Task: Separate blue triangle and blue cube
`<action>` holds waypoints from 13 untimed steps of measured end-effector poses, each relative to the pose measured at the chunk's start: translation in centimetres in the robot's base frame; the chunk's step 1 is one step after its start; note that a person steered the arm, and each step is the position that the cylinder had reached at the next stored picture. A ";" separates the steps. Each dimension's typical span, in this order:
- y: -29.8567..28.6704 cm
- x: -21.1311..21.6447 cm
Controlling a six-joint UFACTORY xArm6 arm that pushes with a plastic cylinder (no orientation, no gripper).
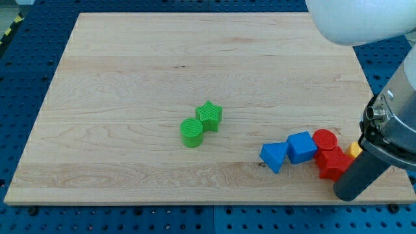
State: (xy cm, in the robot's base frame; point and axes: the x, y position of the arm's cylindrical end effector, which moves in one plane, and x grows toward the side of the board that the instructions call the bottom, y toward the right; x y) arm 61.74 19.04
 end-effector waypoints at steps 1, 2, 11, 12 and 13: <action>-1.2 -0.4; -1.7 -2.0; -2.6 -4.5; -2.6 -4.5; -2.6 -4.5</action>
State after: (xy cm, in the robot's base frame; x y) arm 57.27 16.46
